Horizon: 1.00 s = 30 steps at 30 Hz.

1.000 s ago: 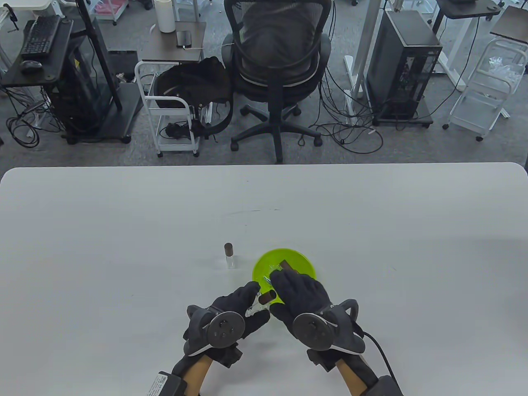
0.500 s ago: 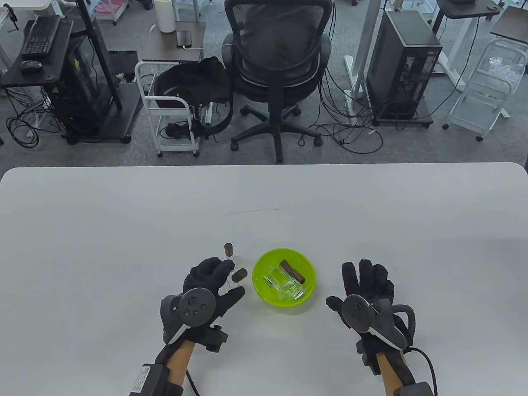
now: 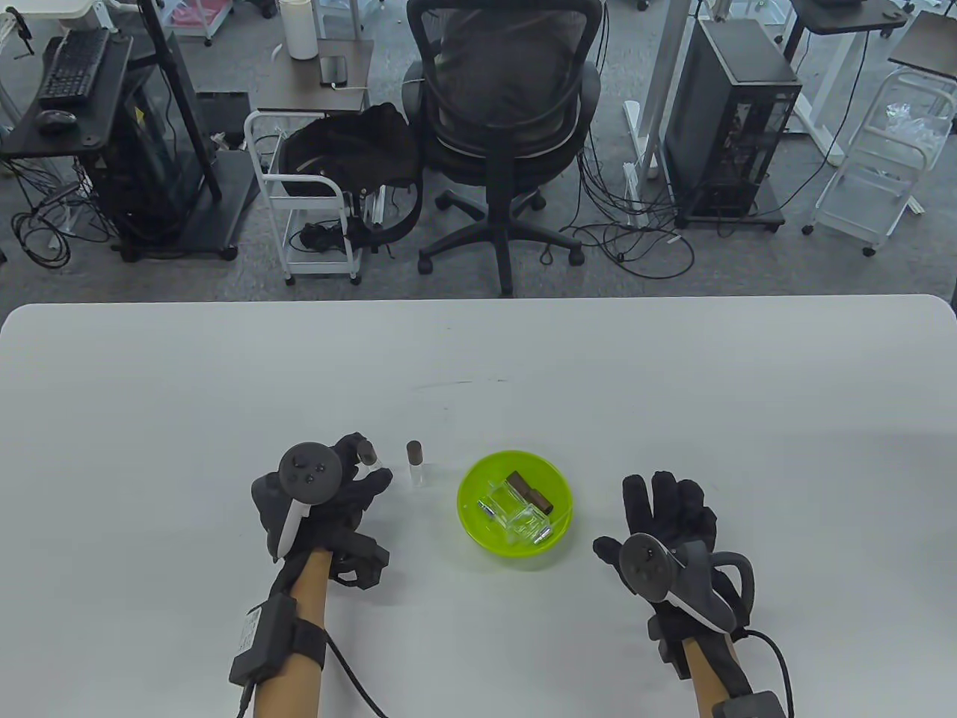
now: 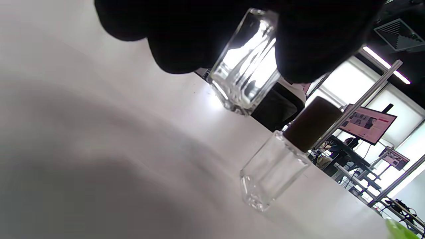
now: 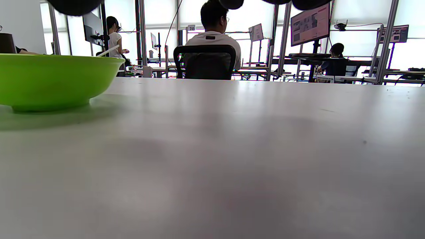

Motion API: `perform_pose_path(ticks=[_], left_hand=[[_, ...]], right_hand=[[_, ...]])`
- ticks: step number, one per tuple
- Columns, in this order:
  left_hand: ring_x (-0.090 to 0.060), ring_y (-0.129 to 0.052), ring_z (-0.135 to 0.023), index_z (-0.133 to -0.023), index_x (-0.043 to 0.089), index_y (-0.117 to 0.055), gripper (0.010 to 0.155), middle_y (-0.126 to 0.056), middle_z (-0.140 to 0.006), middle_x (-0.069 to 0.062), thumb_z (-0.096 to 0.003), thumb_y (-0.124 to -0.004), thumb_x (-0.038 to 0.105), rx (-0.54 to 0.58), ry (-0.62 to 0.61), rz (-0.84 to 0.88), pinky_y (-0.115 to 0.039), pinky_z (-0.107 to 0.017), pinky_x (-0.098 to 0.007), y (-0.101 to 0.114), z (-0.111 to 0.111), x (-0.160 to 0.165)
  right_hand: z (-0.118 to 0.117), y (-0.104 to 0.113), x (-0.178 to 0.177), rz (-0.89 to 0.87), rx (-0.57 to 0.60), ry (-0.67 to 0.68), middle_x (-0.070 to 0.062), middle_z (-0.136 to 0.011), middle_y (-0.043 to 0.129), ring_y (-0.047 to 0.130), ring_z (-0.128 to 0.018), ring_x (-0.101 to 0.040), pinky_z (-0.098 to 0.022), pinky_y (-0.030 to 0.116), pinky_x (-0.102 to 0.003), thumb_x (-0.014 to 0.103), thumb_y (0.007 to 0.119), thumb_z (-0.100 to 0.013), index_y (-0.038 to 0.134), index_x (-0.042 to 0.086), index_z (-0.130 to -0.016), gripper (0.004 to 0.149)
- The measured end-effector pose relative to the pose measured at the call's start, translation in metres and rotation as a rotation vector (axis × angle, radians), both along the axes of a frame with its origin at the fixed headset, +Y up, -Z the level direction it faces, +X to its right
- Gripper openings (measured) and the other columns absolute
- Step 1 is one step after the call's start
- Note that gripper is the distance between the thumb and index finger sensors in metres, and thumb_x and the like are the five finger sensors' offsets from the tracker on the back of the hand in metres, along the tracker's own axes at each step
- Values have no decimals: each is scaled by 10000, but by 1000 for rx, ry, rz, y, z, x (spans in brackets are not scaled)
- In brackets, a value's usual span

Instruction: Assemble perfume bottles from components

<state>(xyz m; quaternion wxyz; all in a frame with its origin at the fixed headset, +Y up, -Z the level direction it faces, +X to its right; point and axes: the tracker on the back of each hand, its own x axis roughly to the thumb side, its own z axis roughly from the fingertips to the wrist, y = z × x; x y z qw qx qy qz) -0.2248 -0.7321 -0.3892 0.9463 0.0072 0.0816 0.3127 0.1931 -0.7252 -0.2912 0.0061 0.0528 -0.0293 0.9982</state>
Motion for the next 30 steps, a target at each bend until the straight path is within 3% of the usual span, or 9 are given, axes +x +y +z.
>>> perform_pose_path(ticks=[5,13,22,30], left_hand=[[-312,-821,-927,-1068,298,-624,745,-728,-1084,-67,-421,-892,552,-154,-23,-46,-650,-748,-506,-5,-18,-3],[-401,-658,-1045,-1073,348,-636,732,-615,-1170,-88,-417,-884,558,-252,-31,-68,-542,-796,-561,-17,-33,-2],[-456,-573,-1080,-1105,312,-593,745,-530,-1204,-135,-450,-863,542,-321,-45,-26,-497,-811,-576,-22,-36,-9],[-480,-516,-1098,-1175,220,-429,897,-445,-1222,-181,-457,-861,538,-301,-69,-40,-472,-817,-589,-8,-25,-12]], right_hand=[[0,0,1,-4,-4,2,-337,-1218,246,315,-1088,-662,-746,427,-768,633,536,-557,195,141,-1183,866],[-1,-2,2,-14,-7,1,-335,-1219,247,319,-1088,-661,-745,430,-768,634,536,-556,195,138,-1181,868],[-1,-4,3,-14,-14,-4,-334,-1218,248,319,-1088,-662,-746,429,-766,632,536,-558,194,137,-1181,866],[-2,-5,3,-11,-22,-2,-333,-1219,244,318,-1090,-659,-747,427,-767,631,537,-558,194,139,-1180,864]])
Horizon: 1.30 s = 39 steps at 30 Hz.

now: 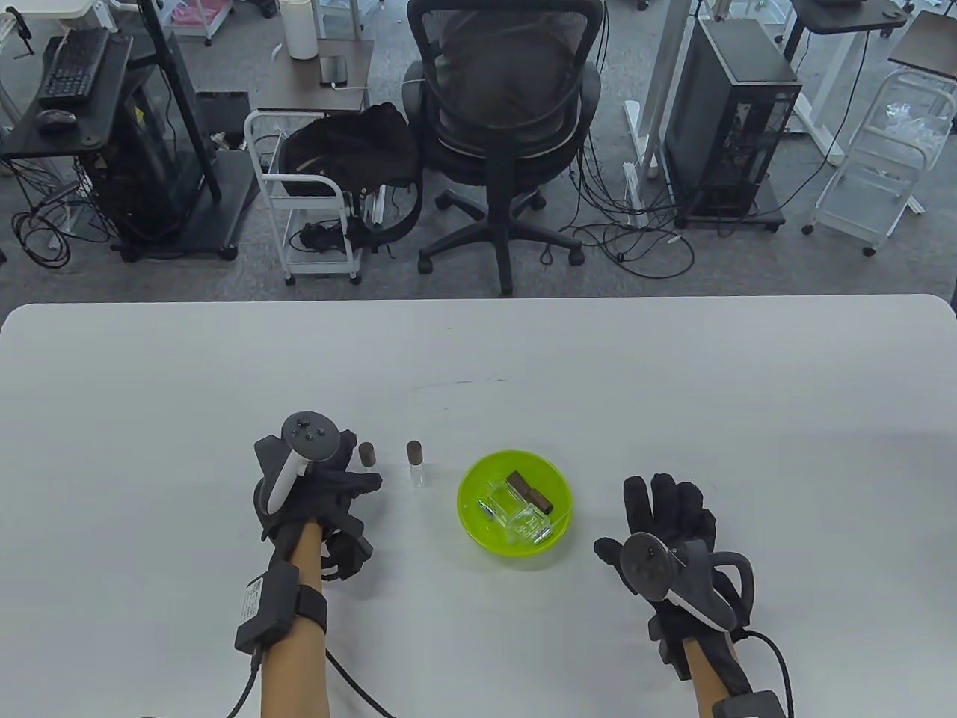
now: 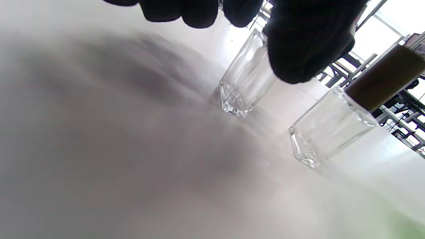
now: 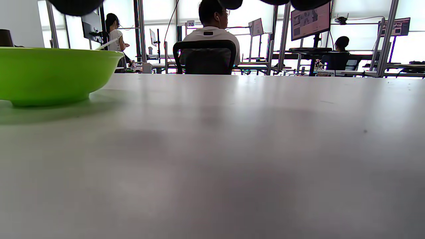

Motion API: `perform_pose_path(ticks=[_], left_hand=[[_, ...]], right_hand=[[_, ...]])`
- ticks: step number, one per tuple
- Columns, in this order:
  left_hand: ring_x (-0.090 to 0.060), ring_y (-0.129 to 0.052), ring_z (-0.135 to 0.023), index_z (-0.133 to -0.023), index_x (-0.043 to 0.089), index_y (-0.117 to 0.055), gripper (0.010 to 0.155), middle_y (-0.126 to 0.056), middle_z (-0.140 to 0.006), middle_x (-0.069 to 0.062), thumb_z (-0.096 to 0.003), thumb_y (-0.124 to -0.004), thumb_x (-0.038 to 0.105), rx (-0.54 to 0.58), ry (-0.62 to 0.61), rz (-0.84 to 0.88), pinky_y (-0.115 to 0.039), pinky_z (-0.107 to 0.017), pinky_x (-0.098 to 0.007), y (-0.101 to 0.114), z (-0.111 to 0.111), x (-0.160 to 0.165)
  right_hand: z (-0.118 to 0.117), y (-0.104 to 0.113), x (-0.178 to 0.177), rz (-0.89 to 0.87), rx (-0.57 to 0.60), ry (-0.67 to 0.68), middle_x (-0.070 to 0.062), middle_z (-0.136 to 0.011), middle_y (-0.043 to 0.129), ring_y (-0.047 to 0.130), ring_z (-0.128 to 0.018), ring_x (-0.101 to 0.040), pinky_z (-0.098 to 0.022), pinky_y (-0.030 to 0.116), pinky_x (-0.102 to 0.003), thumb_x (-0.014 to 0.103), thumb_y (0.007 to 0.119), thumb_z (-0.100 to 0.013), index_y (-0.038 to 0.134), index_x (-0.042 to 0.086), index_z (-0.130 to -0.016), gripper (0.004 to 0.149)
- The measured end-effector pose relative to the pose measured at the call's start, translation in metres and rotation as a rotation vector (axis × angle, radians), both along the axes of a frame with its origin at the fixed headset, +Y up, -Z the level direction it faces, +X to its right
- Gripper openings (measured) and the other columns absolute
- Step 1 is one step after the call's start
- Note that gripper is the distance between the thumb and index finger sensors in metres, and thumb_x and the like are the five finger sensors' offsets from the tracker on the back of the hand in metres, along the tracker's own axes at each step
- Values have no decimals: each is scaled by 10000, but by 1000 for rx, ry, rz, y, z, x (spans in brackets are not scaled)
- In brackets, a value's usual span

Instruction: Assemble perfume bottles from components

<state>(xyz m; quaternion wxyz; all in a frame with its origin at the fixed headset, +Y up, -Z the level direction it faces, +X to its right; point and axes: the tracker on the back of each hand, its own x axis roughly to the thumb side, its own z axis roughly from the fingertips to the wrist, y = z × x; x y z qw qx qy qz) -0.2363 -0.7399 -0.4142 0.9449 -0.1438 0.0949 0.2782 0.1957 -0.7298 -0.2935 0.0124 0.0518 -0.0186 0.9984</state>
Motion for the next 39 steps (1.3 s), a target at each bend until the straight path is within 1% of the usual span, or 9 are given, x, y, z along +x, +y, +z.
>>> perform_pose_path(ticks=[5,10,12,17,22,28,32,36,39], left_hand=[[-493,-451,-1114,-1191,204,-362,953,-376,-1236,-197,-455,-854,558,60,-41,-83,-433,-825,-604,28,22,4],[-515,-431,-1113,-1199,186,-332,974,-358,-1237,-220,-461,-806,611,238,-102,-211,-422,-826,-617,58,58,29],[-522,-434,-1112,-1200,182,-333,982,-362,-1237,-229,-457,-799,624,308,-156,-245,-418,-825,-627,62,72,45],[-534,-403,-1126,-1205,196,-305,1007,-339,-1246,-236,-445,-784,651,346,-301,-351,-389,-827,-652,47,97,86],[-542,-373,-1131,-1205,202,-274,1019,-318,-1249,-235,-443,-772,661,319,-353,-434,-364,-829,-663,26,105,102],[-545,-369,-1129,-1204,202,-267,1023,-312,-1248,-234,-442,-770,662,327,-338,-434,-358,-827,-667,19,109,97],[-544,-374,-1128,-1203,202,-275,1019,-320,-1247,-233,-441,-773,659,337,-322,-411,-362,-825,-670,18,111,92],[-546,-375,-1127,-1202,202,-276,1016,-320,-1246,-234,-442,-771,659,329,-306,-401,-363,-824,-671,17,113,86],[-546,-378,-1126,-1202,202,-280,1014,-324,-1245,-233,-441,-772,659,329,-295,-387,-365,-824,-670,17,113,82]], right_hand=[[0,0,0,-3,-8,1,-328,-1222,248,321,-1093,-655,-749,427,-765,631,539,-558,193,141,-1180,864],[-1,-1,-1,-5,-8,5,-324,-1223,258,328,-1093,-655,-750,430,-764,630,540,-558,193,140,-1180,864],[-1,-1,-1,-5,-9,6,-323,-1224,267,356,-1089,-651,-748,433,-764,630,541,-559,193,140,-1181,865],[-1,-2,-1,-4,-24,9,-316,-1226,298,374,-1091,-647,-747,441,-762,626,544,-559,198,137,-1181,864],[-1,-3,-2,5,-32,11,-310,-1227,320,389,-1093,-642,-747,446,-760,625,548,-558,199,135,-1181,865],[-1,-3,-8,23,-35,14,-305,-1225,350,417,-1093,-632,-746,454,-757,617,552,-563,211,133,-1182,856],[2,7,-24,38,11,29,-289,-1227,389,456,-1097,-609,-756,467,-743,609,565,-569,246,139,-1187,839],[-2,23,-58,8,21,70,-255,-1229,448,511,-1107,-562,-770,480,-723,600,590,-572,292,160,-1193,817],[-11,30,-88,66,-8,91,-228,-1214,527,585,-1095,-510,-772,506,-703,590,614,-568,343,174,-1189,796]])
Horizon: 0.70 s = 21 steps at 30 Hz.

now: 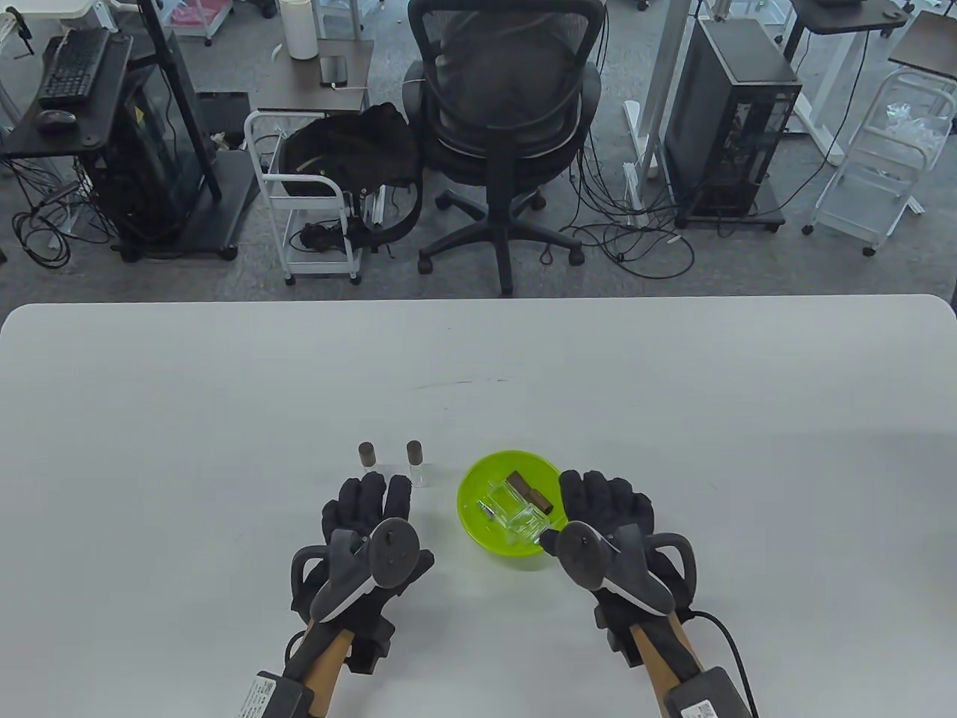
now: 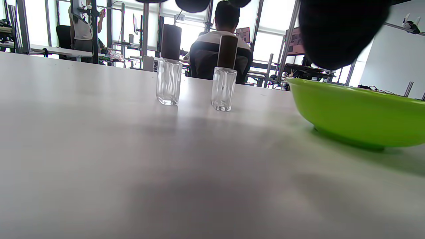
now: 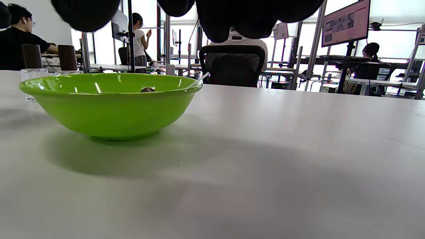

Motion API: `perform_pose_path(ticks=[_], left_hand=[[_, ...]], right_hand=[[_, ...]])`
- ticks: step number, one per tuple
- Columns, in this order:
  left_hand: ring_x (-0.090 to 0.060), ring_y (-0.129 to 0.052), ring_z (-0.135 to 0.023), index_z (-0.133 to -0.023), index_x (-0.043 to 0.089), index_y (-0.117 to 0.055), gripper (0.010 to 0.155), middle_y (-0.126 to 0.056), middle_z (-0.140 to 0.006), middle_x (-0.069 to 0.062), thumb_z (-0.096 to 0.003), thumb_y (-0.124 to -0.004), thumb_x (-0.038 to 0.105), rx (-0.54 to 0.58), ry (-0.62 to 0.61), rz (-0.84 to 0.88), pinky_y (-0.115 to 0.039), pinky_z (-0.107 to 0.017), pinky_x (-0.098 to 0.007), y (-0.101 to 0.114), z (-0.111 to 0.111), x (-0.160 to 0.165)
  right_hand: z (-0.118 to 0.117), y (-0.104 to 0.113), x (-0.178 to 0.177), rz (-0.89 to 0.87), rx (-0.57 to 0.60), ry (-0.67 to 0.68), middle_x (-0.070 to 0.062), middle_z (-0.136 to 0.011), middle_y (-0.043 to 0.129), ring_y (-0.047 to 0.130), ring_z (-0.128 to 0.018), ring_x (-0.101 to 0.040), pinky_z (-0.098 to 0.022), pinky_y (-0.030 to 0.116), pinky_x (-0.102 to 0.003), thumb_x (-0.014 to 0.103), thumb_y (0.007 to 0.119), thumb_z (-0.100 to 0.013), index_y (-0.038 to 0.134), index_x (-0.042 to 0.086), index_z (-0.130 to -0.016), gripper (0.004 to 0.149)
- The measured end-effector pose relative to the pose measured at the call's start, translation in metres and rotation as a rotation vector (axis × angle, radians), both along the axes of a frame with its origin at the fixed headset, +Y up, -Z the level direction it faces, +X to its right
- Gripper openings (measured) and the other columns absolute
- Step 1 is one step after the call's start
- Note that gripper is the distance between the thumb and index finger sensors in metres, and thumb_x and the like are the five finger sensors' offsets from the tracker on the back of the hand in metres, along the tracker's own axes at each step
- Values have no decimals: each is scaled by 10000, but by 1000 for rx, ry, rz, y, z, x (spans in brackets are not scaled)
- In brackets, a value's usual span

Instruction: Assemble perfume bottles from components

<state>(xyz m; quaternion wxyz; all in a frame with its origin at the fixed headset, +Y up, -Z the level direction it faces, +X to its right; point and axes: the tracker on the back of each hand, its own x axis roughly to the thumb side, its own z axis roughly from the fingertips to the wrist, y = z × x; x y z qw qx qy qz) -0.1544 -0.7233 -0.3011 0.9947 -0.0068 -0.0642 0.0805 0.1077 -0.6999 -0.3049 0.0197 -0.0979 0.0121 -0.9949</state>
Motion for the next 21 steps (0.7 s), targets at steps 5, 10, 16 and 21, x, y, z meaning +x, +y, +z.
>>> perform_pose_path(ticks=[5,10,16,21], left_hand=[[-544,-385,-1125,-1201,200,-286,1010,-331,-1244,-233,-442,-772,657,-6,5,25,-369,-823,-669,-2,0,-4],[-544,-386,-1125,-1201,201,-289,1008,-333,-1244,-231,-443,-771,657,-15,7,22,-370,-822,-670,-2,-1,-4],[-543,-390,-1124,-1200,200,-294,1004,-336,-1243,-232,-443,-770,656,-13,10,30,-373,-822,-670,-1,0,-5],[-545,-392,-1123,-1201,198,-293,1004,-339,-1243,-231,-445,-769,657,-16,11,31,-374,-821,-670,-1,0,-5]], right_hand=[[-25,-4,-44,144,-77,-8,-156,-1137,687,733,-1017,-416,-763,575,-650,558,679,-544,486,163,-1132,734],[-42,-16,-66,253,-162,-52,-129,-1081,766,788,-962,-374,-753,603,-628,531,738,-514,523,179,-1106,722],[-45,-23,-74,334,-166,-89,-140,-1074,770,793,-944,-372,-749,607,-623,532,736,-501,524,178,-1104,731],[-43,-20,-71,343,-166,-95,-150,-1089,741,764,-940,-377,-752,585,-636,554,713,-494,504,175,-1116,757]])
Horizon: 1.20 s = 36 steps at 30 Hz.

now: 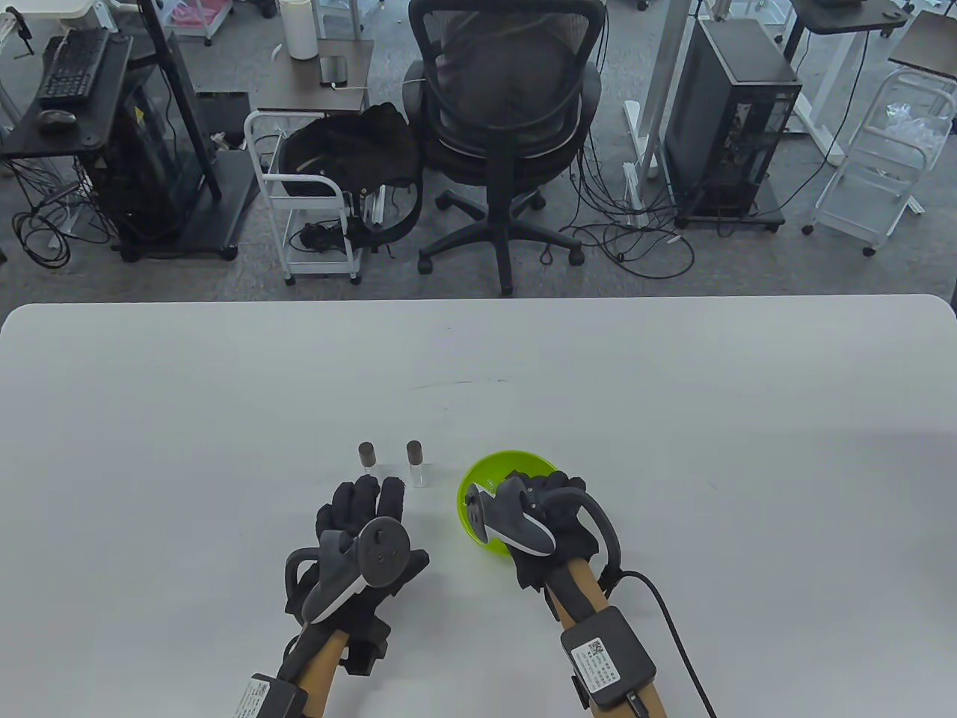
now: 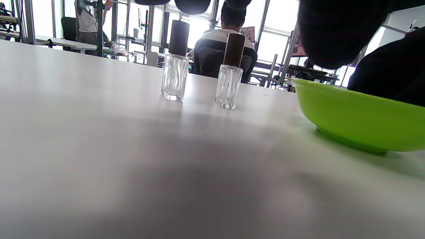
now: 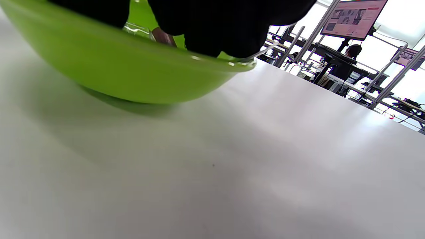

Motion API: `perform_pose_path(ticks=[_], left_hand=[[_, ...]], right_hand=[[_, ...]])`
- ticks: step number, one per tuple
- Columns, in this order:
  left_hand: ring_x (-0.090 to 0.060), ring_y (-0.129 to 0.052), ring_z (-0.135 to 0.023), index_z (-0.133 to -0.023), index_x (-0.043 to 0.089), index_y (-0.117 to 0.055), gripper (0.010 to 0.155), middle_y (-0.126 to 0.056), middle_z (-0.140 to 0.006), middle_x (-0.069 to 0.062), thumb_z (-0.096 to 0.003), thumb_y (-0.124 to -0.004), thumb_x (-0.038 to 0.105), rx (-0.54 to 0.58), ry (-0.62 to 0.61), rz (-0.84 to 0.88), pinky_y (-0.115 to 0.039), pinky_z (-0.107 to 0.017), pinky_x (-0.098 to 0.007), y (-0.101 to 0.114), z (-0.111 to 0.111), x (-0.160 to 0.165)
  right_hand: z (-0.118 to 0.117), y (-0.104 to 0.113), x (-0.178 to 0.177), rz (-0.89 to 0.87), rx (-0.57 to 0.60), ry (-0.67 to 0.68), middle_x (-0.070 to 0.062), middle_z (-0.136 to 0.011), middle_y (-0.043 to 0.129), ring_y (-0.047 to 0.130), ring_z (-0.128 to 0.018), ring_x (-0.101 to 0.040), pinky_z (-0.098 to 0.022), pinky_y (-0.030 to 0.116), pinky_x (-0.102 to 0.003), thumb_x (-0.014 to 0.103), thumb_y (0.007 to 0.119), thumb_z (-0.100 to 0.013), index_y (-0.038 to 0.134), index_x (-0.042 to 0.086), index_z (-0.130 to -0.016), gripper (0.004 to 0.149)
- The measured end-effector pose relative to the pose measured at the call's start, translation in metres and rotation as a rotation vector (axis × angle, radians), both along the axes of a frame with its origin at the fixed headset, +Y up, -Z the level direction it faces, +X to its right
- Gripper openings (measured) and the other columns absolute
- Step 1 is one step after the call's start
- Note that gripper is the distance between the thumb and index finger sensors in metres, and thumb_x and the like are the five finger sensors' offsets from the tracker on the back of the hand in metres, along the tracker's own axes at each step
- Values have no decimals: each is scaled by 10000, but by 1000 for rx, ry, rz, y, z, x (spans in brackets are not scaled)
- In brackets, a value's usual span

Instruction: Assemble perfume bottles from components

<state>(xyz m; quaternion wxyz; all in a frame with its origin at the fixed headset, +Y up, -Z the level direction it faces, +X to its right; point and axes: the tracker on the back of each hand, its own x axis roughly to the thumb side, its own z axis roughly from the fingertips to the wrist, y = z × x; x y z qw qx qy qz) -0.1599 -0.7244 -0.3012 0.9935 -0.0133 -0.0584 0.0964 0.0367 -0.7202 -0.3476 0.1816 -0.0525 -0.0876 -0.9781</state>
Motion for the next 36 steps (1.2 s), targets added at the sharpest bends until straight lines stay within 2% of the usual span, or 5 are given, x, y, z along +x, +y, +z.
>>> perform_pose_path(ticks=[8,14,24,32,36], left_hand=[[-543,-396,-1123,-1200,199,-295,1000,-342,-1242,-232,-446,-765,657,-4,1,-3,-377,-821,-669,0,0,0],[-543,-396,-1122,-1200,199,-293,1000,-341,-1242,-230,-446,-763,658,-4,-2,-3,-376,-821,-669,-1,0,1],[-541,-399,-1123,-1199,198,-295,999,-340,-1242,-229,-445,-764,656,-2,-6,-2,-377,-821,-669,-2,0,2],[-538,-405,-1121,-1199,190,-312,994,-346,-1241,-226,-445,-766,652,3,-8,2,-381,-822,-665,-2,0,3],[-539,-408,-1120,-1197,190,-332,984,-350,-1240,-227,-444,-768,650,3,-7,2,-383,-821,-665,-2,0,3]], right_hand=[[3,4,-1,20,17,4,-151,-1063,759,775,-920,-377,-750,583,-645,563,694,-496,514,182,-1117,751],[6,4,-3,29,46,31,-122,-1034,776,788,-906,-354,-755,587,-641,527,693,-507,512,166,-1123,737],[4,10,-3,-122,-10,3,-177,-1039,683,722,-903,-409,-734,588,-677,468,799,-484,443,65,-1146,852],[11,10,-12,-109,61,38,-127,-957,687,794,-851,-312,-710,719,-616,448,812,-463,464,90,-1138,839],[12,11,-13,-90,66,41,-120,-931,697,826,-824,-284,-691,780,-585,442,822,-453,568,149,-1101,754]])
